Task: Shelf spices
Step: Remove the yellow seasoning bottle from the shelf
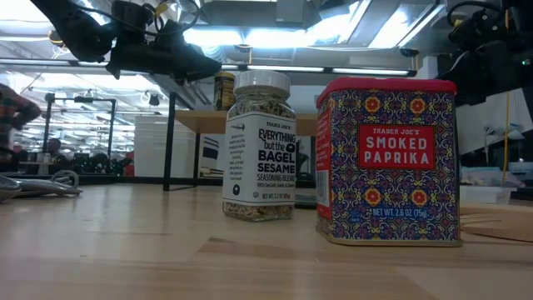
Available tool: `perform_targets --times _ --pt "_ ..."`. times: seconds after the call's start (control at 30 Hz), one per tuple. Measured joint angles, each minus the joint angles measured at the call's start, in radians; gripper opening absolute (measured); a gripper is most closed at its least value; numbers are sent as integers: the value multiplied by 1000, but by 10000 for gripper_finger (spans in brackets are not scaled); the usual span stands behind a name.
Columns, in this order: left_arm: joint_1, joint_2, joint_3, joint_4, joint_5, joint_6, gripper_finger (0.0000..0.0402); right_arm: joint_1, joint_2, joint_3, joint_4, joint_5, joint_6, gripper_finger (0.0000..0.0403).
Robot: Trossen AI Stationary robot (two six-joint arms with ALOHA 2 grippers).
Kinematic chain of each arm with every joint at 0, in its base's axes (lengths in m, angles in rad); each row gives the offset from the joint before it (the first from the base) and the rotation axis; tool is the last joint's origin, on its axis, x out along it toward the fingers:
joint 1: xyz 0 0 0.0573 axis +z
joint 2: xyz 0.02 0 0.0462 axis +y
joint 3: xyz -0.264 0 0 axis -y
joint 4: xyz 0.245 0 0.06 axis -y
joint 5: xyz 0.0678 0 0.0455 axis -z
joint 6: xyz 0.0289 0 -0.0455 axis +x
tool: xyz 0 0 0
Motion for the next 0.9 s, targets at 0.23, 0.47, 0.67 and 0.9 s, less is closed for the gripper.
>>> perform_targets --times 0.23,0.47,0.67,0.9 --pt "8 0 0 -7 -5 -28 224 0 0 0 0 0 0 356" --pt "7 0 0 -4 -40 -72 224 0 0 0 0 0 0 356" --pt "6 0 0 -19 -40 -71 224 0 0 0 0 0 0 356" --pt "-1 0 0 -36 -64 -68 285 0 0 0 0 0 0 356"
